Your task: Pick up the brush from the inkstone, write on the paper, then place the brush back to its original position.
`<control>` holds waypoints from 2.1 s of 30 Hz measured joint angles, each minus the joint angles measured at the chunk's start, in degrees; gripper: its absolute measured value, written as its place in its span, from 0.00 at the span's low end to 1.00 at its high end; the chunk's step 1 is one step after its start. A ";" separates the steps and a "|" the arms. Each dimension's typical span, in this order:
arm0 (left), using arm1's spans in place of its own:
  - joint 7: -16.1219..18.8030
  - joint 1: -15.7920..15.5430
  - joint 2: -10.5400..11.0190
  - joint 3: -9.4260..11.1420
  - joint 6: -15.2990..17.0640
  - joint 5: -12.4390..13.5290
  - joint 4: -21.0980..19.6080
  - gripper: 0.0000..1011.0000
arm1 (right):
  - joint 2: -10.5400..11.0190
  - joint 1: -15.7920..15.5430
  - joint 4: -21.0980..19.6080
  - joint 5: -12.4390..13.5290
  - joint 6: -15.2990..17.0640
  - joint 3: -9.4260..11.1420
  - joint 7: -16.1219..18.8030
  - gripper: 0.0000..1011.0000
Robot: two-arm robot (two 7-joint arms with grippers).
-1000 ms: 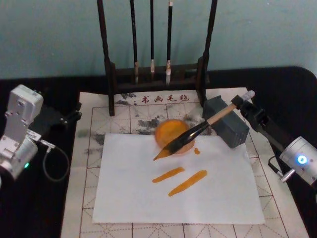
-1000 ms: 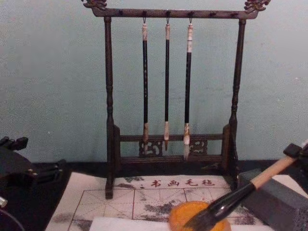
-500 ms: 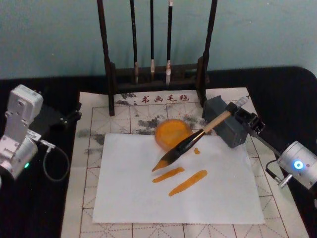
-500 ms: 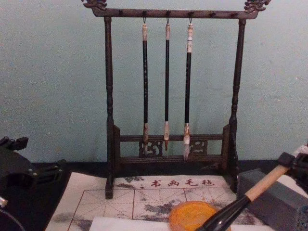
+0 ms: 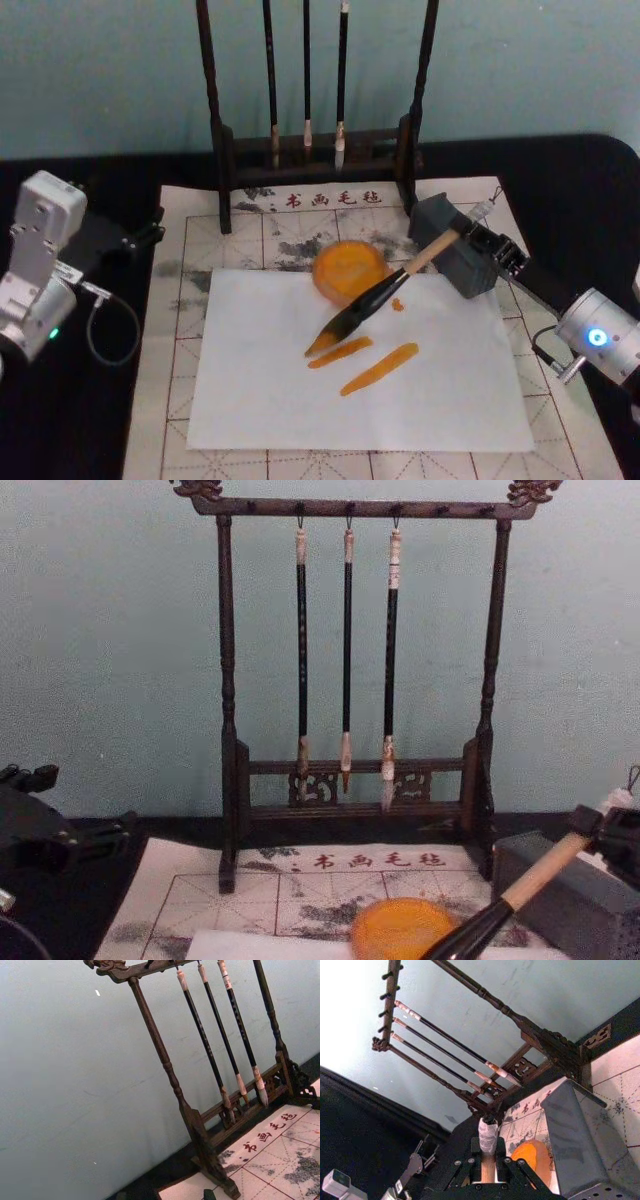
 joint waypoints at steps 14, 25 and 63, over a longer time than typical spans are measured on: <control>0.00 0.00 0.00 0.00 0.00 0.00 0.00 0.99 | 1.01 0.61 0.30 0.09 -1.45 -2.10 0.03 0.17; 0.00 0.00 0.00 0.00 0.00 0.00 0.00 0.99 | 1.78 0.86 0.76 0.89 -2.80 -2.60 -0.54 0.17; 0.00 0.00 0.00 0.00 0.00 0.00 0.00 0.99 | 3.27 -0.44 0.68 3.69 -4.29 -0.48 -2.09 0.17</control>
